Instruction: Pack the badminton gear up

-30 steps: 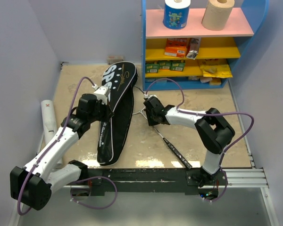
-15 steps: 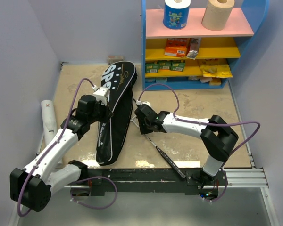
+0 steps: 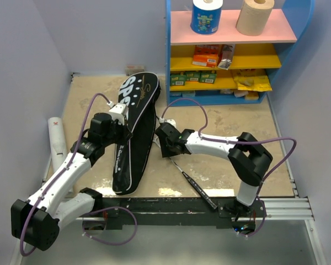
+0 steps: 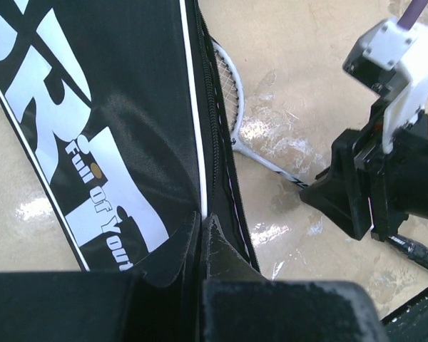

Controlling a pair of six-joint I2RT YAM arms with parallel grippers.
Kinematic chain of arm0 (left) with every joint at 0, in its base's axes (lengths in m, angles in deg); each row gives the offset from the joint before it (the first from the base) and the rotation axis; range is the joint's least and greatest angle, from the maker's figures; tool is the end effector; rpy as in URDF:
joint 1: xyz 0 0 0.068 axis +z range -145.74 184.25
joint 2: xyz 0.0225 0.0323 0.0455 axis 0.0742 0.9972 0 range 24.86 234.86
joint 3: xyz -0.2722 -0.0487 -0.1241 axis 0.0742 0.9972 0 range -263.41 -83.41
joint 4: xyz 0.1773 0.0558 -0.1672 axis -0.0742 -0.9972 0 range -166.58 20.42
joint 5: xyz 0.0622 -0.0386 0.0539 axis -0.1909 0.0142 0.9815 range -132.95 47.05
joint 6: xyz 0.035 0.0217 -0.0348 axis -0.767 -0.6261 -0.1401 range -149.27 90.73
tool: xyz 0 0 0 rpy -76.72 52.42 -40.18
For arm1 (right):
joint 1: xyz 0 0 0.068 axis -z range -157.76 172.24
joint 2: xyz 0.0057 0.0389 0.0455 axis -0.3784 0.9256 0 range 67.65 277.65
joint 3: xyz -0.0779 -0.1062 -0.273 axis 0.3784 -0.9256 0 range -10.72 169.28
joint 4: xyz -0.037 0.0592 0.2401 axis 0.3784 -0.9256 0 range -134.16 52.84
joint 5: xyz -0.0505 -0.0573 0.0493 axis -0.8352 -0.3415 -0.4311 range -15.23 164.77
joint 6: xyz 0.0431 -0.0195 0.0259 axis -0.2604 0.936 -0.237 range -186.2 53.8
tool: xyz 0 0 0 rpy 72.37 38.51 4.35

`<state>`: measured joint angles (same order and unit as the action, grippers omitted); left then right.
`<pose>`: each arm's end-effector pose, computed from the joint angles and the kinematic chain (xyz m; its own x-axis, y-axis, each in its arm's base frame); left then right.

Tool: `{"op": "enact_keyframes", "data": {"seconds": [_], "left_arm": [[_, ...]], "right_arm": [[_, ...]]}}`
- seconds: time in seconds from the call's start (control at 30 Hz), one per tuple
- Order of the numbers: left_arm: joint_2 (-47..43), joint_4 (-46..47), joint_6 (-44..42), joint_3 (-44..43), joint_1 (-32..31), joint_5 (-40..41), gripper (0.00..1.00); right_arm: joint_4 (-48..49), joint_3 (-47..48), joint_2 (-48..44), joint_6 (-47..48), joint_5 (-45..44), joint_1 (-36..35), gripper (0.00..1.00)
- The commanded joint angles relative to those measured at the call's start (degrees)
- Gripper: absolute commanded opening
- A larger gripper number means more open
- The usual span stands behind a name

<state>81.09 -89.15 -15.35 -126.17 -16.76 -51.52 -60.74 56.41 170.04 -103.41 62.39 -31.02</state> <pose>0.1734 -0.0722 0.3035 -0.6073 -0.0214 -0.7942 0.3351 0.8995 -0.2804 0.2242 0.2873 0.2233 -0.8408 -0.1389 -0.5232 -0.2609 0.9509 0.1668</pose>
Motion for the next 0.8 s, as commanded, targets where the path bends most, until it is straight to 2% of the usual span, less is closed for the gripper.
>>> {"op": "enact_keyframes", "data": {"seconds": [0.0, 0.17, 0.33, 0.47, 0.57, 0.6, 0.77], "left_arm": [[-1.8, 4.9, -0.6, -0.2, 0.4, -1.8, 0.0], [-2.1, 4.8, -0.6, -0.1, 0.4, -2.2, 0.0], [-2.1, 4.8, -0.6, -0.1, 0.4, -2.2, 0.0], [-2.2, 4.6, -0.7, 0.0, 0.4, -2.2, 0.0], [-2.4, 4.5, -0.7, 0.0, 0.4, -2.1, 0.0], [-2.5, 4.5, -0.6, 0.0, 0.4, -2.2, 0.0], [-3.1, 4.5, -0.8, 0.3, 0.4, -2.1, 0.0]], "right_arm": [[1.4, -3.8, -1.1, -0.1, -0.5, -1.1, 0.41], [2.6, -10.0, -4.6, 0.6, 0.1, -2.8, 0.45], [1.7, -12.4, -4.1, -0.3, -1.8, -5.5, 0.43], [-0.2, -11.8, -2.3, -1.9, -4.6, -8.6, 0.29], [-2.3, -10.0, -0.4, -3.0, -6.9, -9.8, 0.05], [-3.6, -9.5, 0.1, -3.1, -7.3, -10.0, 0.0], [-7.2, -6.6, -1.0, -4.5, -11.0, -11.3, 0.0]]}}
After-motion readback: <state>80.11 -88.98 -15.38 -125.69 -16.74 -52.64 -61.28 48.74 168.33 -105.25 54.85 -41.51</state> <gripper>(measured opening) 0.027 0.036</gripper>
